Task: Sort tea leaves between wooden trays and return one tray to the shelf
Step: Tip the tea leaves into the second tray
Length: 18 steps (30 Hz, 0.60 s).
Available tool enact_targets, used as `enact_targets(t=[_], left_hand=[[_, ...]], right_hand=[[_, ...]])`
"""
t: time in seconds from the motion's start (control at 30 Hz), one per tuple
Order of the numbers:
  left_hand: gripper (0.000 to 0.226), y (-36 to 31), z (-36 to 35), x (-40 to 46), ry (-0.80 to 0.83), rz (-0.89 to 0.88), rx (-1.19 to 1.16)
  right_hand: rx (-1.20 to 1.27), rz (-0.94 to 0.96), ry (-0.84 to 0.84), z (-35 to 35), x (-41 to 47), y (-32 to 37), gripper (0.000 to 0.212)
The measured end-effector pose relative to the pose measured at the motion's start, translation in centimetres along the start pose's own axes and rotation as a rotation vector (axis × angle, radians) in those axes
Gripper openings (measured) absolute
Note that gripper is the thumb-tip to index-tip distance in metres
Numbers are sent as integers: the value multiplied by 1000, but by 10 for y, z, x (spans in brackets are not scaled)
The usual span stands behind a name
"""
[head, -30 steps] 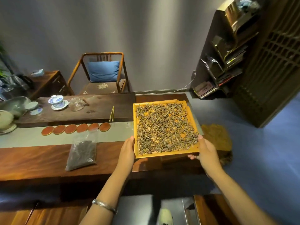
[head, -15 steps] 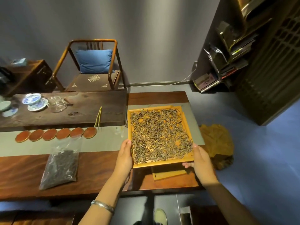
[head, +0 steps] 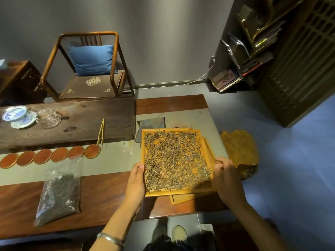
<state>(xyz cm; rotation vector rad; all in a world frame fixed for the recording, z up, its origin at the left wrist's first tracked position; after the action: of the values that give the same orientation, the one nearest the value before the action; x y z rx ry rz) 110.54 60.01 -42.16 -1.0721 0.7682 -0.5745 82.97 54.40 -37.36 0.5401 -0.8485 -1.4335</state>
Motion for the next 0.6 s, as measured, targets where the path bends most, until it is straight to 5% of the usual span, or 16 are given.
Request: enact_targets(t=[0.17, 0.33, 0.6], left_hand=[[27, 1, -2, 1, 33, 10, 1], [24, 11, 2, -3, 77, 17, 12], [24, 28, 11, -4, 86, 86, 9]], right_hand=[[-265, 476, 183, -40, 1, 48, 42], [-419, 521, 472, -91, -5, 45, 57], [-553, 645, 522, -120, -12, 30, 53]])
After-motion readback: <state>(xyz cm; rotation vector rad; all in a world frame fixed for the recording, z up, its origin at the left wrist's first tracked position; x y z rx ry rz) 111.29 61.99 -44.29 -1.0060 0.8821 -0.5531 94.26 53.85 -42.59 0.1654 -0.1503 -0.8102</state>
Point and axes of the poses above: each hand's wrist, its own x-axis towards the middle knuckle, its own z-axis out of the back of the hand, y = z × x, the point moved 5 cm from there along x, towards the middle knuckle, and after that the axes turned 11 degrees about -y, right-handed, at the moved point
